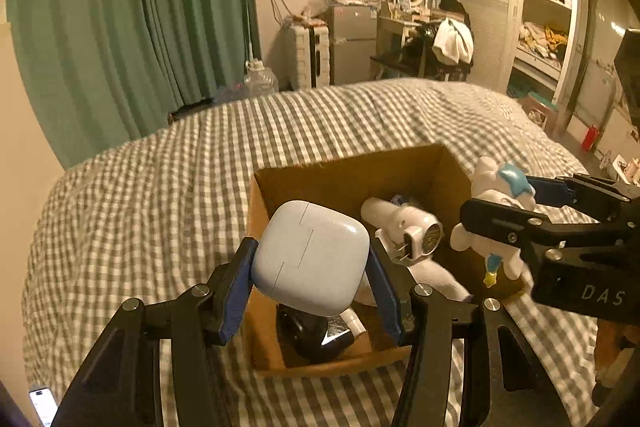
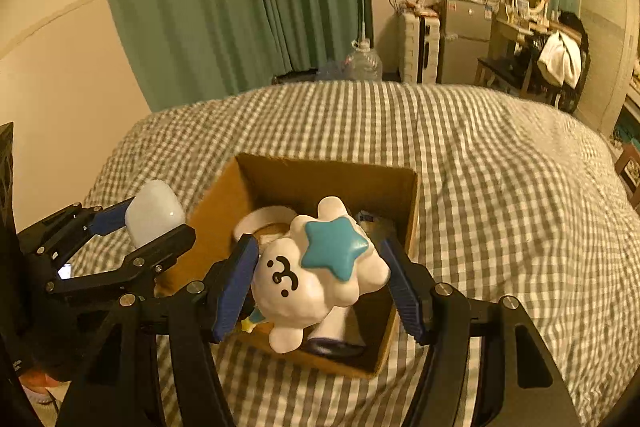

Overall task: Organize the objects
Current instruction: 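Carry the earbuds case and star toy in both tools over the box, then open both tools to drop the earbuds case and toy into the box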

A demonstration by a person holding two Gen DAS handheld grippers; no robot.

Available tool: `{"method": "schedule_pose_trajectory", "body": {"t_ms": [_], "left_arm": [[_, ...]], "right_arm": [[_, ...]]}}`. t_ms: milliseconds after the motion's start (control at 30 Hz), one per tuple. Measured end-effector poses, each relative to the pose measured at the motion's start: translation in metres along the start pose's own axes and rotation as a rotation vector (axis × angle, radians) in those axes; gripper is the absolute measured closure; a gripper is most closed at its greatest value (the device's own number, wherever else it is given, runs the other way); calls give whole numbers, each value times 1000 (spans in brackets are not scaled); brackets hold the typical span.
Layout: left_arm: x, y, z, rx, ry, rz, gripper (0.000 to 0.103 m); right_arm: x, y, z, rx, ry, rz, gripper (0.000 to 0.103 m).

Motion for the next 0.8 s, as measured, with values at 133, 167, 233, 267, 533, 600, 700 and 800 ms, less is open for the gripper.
{"method": "schedule_pose_trajectory", "body": {"t_ms": [133, 167, 233, 267, 533, 600, 700, 800], "left_arm": [[4, -28, -6, 18, -19, 33, 47], [5, -34, -6, 14, -26, 41, 47], [9, -40, -7, 20, -30, 45, 47], [9, -44, -7, 29, -30, 45, 47], [15, -54, -16, 64, -57, 53, 47], [16, -53, -15, 78, -49, 58, 46], [15, -44, -15, 75, -45, 44, 38], [10, -25, -12, 60, -35, -1, 22]], "right_arm": [[-1, -20, -12, 0, -5, 22, 40], [-1, -26, -12, 1, 4, 27, 40], [-2, -34, -13, 3, 11, 33, 40], [-2, -38, -14, 0, 8, 36, 40], [5, -50, -13, -18, 2, 71, 39], [5, -48, -13, -30, -13, 68, 38], [1, -39, -17, -25, -51, 47, 28], [-4, -24, -15, -11, -60, 20, 27]]}}
Point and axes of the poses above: each gripper's, at about its wrist camera, not at the fingertips, and y roughly against the way its jaws point, z to its left, x to its underside, the point moved 2 cm from there along -y, roughly the way its jaws point, and after that the axes turned 14 degrees about -y, right-handed, at the moved point
